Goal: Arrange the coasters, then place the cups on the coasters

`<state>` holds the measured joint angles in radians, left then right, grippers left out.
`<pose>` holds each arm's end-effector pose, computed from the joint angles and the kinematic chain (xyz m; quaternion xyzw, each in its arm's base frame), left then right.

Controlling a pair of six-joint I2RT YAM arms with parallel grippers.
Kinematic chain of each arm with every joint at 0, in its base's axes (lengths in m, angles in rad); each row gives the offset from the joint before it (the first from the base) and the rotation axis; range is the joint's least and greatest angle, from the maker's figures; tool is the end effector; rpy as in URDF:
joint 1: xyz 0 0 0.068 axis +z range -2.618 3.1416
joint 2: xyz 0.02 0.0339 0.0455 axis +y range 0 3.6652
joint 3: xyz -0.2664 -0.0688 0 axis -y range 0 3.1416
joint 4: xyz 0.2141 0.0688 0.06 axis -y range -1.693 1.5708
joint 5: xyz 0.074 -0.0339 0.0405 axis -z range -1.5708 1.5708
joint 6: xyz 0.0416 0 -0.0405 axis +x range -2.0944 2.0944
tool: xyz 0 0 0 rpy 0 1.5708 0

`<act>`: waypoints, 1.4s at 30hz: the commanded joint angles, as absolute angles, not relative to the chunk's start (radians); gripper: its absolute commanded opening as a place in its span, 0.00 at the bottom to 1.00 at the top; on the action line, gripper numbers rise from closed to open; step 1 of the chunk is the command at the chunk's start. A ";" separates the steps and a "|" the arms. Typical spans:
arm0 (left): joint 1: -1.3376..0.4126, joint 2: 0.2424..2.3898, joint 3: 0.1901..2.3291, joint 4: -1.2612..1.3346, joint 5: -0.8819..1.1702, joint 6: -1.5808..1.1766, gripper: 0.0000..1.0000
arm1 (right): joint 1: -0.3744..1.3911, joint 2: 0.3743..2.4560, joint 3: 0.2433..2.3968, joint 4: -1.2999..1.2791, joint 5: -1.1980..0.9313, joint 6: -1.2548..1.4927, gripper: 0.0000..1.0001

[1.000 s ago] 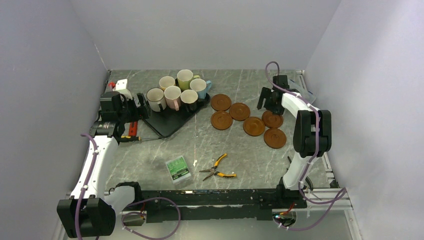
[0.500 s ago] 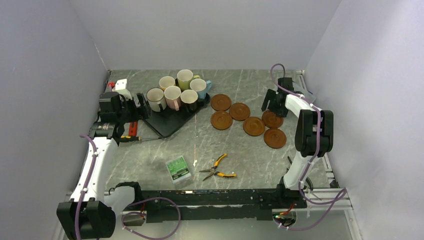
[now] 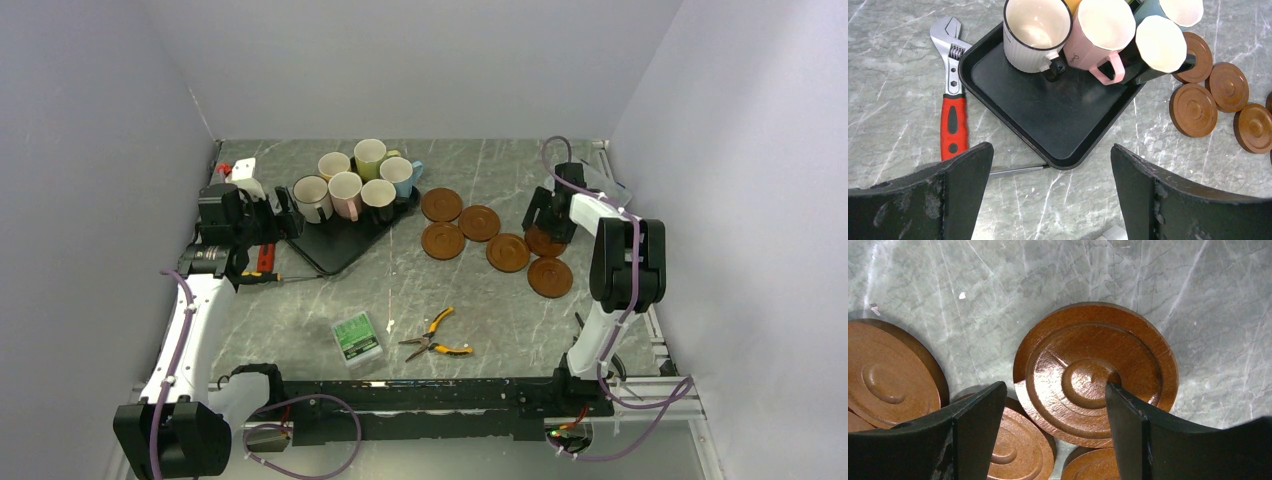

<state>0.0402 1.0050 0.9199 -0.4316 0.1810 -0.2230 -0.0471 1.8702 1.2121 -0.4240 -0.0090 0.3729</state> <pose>0.1957 0.0004 0.3232 -0.0679 0.8593 -0.1235 0.4917 0.3585 -0.0165 0.1825 0.2012 0.9492 0.0435 0.2380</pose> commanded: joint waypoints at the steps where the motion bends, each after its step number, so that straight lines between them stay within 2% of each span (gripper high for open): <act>1: 0.037 0.984 0.927 -0.409 0.211 -0.221 0.94 | -0.058 1.819 1.181 -0.407 -0.016 0.408 0.77; 8: 0.037 0.976 0.927 -0.408 0.213 -0.225 0.94 | -0.059 1.760 1.213 -0.441 -0.040 0.371 0.78; 13: 0.033 0.962 0.933 -0.418 0.107 -0.268 0.94 | -0.057 1.642 1.199 -0.435 -0.100 0.325 0.81; 21: 0.034 1.043 0.946 -0.356 0.213 -0.323 0.94 | -0.053 1.448 1.162 -0.407 -0.212 0.366 0.82; 25: 0.034 1.125 1.026 -0.382 0.221 -0.348 0.94 | -0.008 1.464 1.189 -0.343 -0.304 0.385 0.82; 30: 0.034 1.205 1.080 -0.356 0.273 -0.357 0.94 | 0.149 1.509 1.289 -0.381 -0.256 0.274 0.79; 34: 0.036 1.263 1.108 -0.370 0.212 -0.348 0.94 | 0.270 1.573 1.361 -0.390 -0.269 0.169 0.76; 42: 0.040 1.277 1.022 -0.262 0.215 -0.303 0.94 | 0.410 1.755 1.500 -0.375 -0.348 0.051 0.73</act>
